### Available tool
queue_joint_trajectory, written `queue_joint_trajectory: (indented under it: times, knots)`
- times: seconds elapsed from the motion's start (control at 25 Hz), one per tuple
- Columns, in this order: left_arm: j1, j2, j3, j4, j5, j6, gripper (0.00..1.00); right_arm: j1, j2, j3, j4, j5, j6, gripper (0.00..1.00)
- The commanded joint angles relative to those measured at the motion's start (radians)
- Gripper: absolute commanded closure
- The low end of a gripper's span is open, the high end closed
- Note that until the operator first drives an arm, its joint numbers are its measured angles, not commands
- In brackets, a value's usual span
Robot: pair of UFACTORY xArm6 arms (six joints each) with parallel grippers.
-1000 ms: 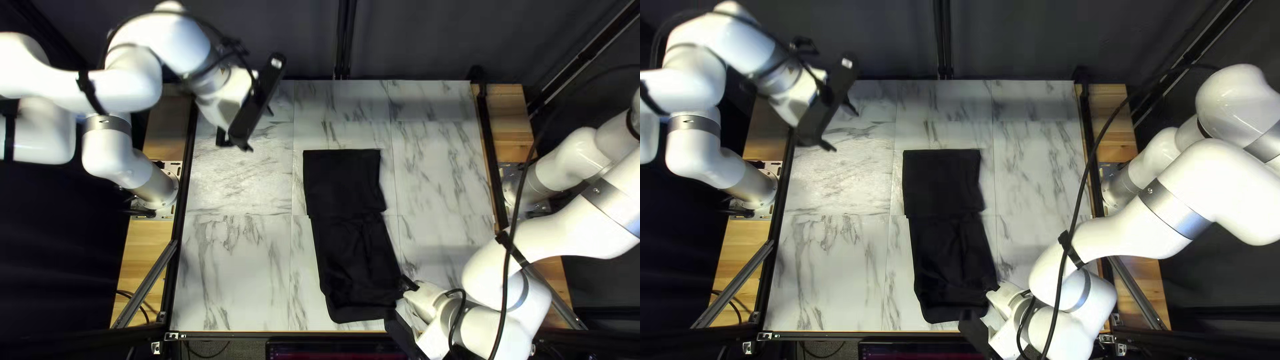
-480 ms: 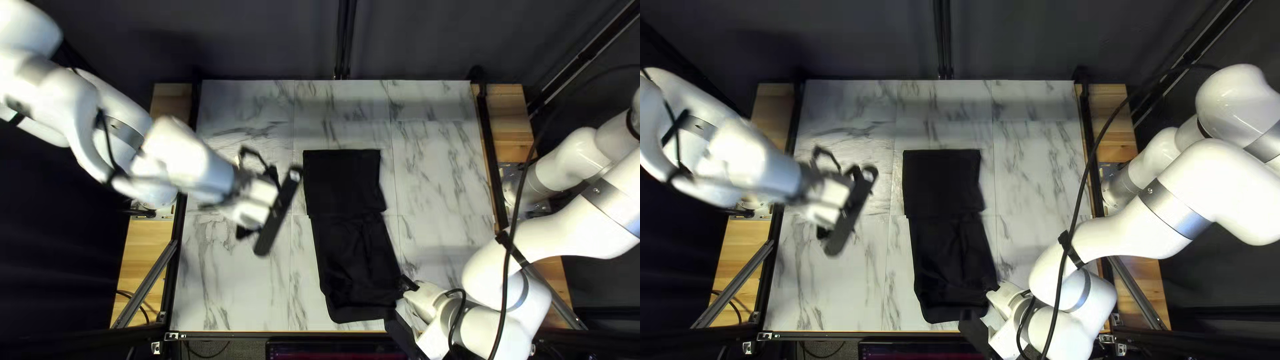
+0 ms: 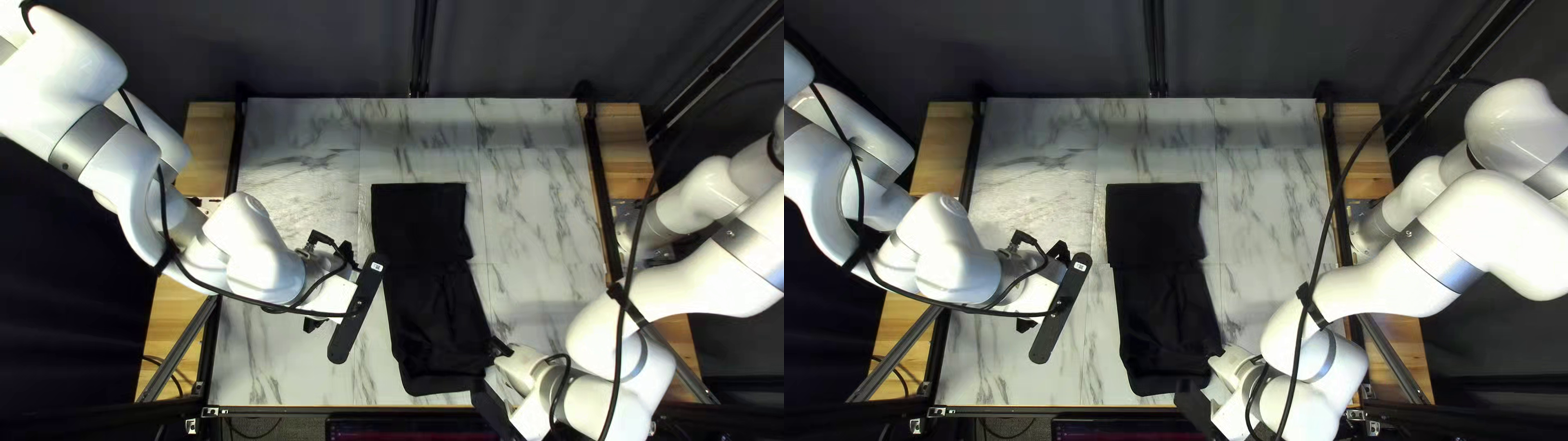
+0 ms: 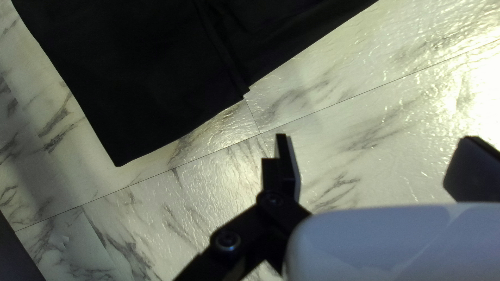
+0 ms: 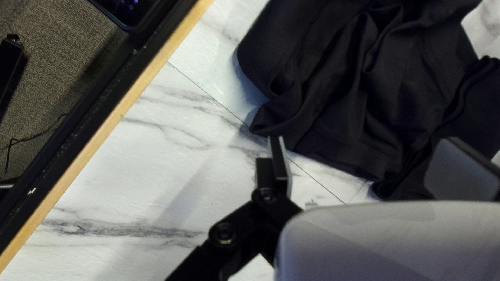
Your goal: Fold t-shirt
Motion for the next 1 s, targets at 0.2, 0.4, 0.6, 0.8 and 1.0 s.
queue_joint_trajectory:
  times: [0.2,0.4,0.6,0.8,1.0]
  knots:
    - [-0.068,0.181,-0.15,0.113,-0.01,-0.115,0.0,0.011,0.011,0.018,-0.012,-0.004,0.151,0.0]
    - [-0.079,0.302,-0.266,0.106,0.048,-0.1,0.0,0.0,0.013,0.059,-0.037,-0.046,0.254,0.0]
    - [-0.09,0.372,-0.32,0.114,0.062,-0.104,0.0,0.007,-0.006,0.1,-0.05,-0.062,0.309,0.0]
    - [-0.084,0.424,-0.355,0.093,0.065,-0.066,0.0,0.019,-0.024,0.139,-0.057,-0.083,0.341,0.0]
    - [-0.084,0.424,-0.355,0.093,0.065,-0.066,0.0,0.019,-0.024,0.139,-0.057,-0.083,0.341,0.0]
